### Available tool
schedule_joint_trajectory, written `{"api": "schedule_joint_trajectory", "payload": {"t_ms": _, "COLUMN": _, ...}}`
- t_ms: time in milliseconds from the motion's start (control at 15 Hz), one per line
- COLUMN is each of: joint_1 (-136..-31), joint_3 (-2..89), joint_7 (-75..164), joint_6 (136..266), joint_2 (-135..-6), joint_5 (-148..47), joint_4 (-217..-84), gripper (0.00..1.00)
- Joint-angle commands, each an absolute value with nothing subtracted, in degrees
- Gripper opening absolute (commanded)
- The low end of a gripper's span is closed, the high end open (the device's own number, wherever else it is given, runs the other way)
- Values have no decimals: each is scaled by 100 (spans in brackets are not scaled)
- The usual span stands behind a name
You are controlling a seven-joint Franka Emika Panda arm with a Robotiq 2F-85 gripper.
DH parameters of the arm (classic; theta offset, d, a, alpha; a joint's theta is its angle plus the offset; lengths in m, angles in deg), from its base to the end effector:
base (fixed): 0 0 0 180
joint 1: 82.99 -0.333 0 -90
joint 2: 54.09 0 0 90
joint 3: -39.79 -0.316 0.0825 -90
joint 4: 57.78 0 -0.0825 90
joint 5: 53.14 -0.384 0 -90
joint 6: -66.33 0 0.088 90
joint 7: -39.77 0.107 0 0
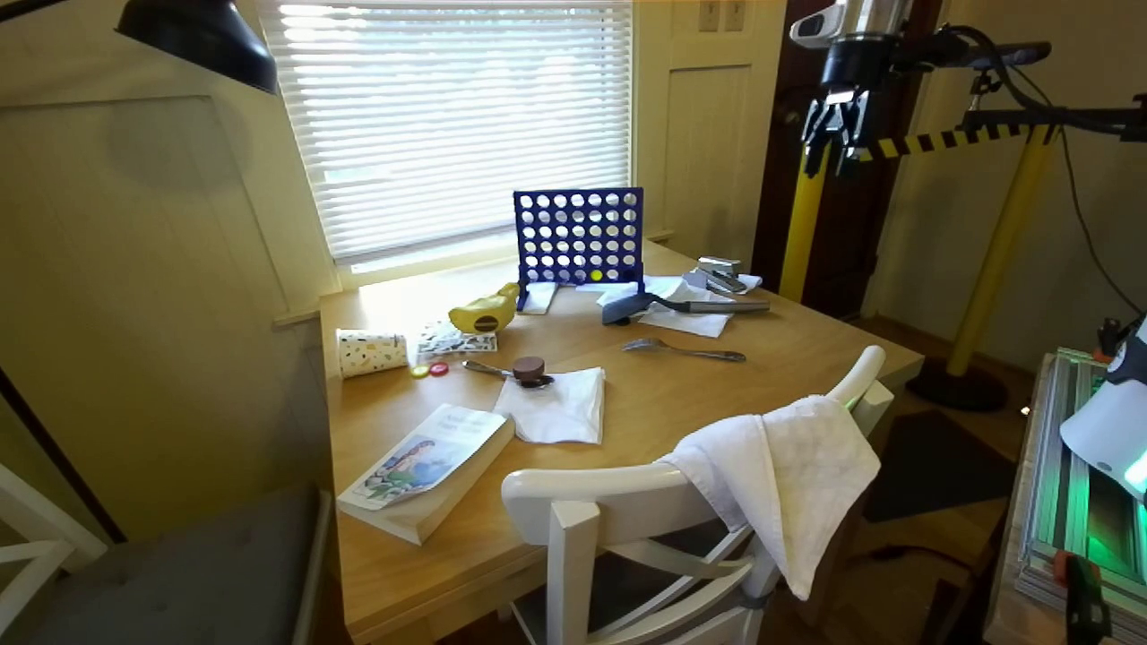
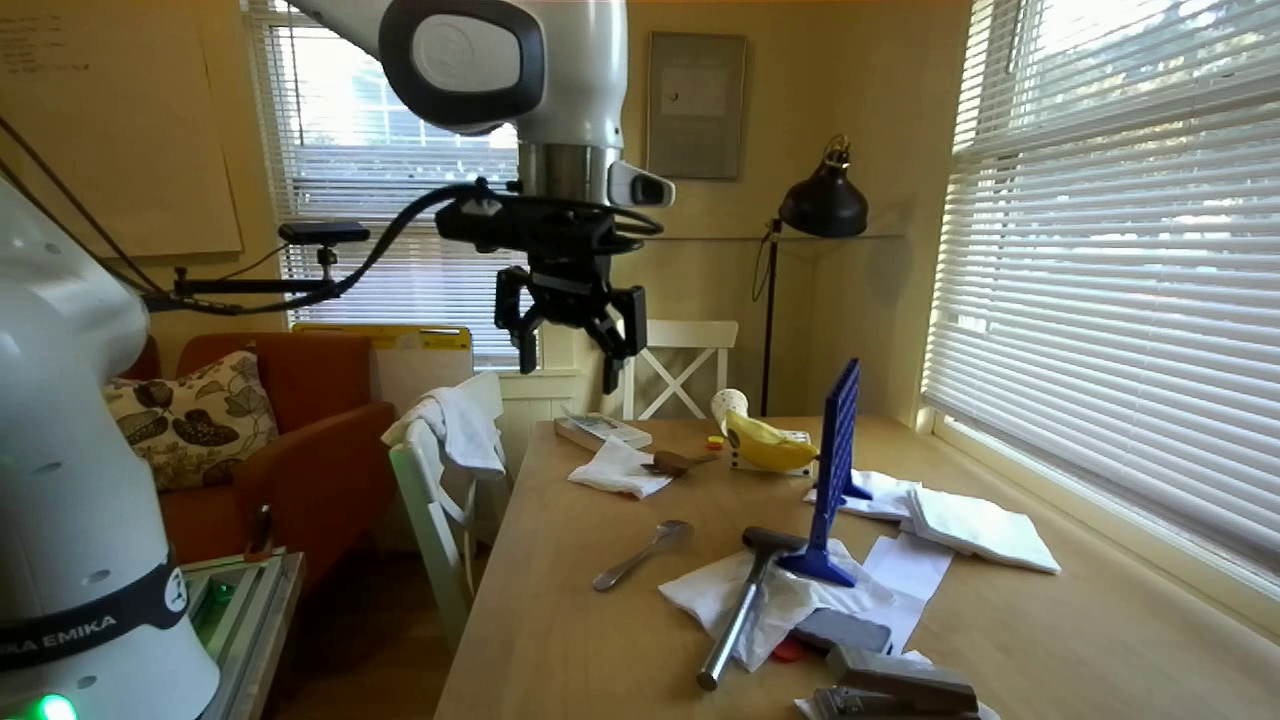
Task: Move the silver spatula to the left
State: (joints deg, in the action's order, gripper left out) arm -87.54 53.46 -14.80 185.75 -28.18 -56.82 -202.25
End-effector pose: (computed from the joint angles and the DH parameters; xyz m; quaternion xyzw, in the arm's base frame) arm 0.3989 -0.0617 0.4319 -0.9211 -0.3812 -0.0422 0.0676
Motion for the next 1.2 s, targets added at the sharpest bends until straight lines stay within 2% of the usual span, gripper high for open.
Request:
{"api": "schedule_joint_trajectory", "payload": {"t_ms": 0, "joint_1": -8628, "joint_3": 5443, "joint_7": -2674, "joint_6": 18613, "joint_2": -2836, "joint_5": -5394, "joint_4": -20500, "gripper": 100}}
{"api": "schedule_joint_trajectory", "payload": {"t_ms": 533, "joint_1": -8498, "joint_3": 5267, "joint_7": -2481, "joint_6": 18562, "joint_2": -2869, "joint_5": -5554, "joint_4": -20445, "gripper": 100}}
{"api": "schedule_joint_trajectory", "payload": {"t_ms": 1133, "joint_1": -8101, "joint_3": 5655, "joint_7": -2936, "joint_6": 18942, "joint_2": -3218, "joint_5": -5595, "joint_4": -20930, "gripper": 100}}
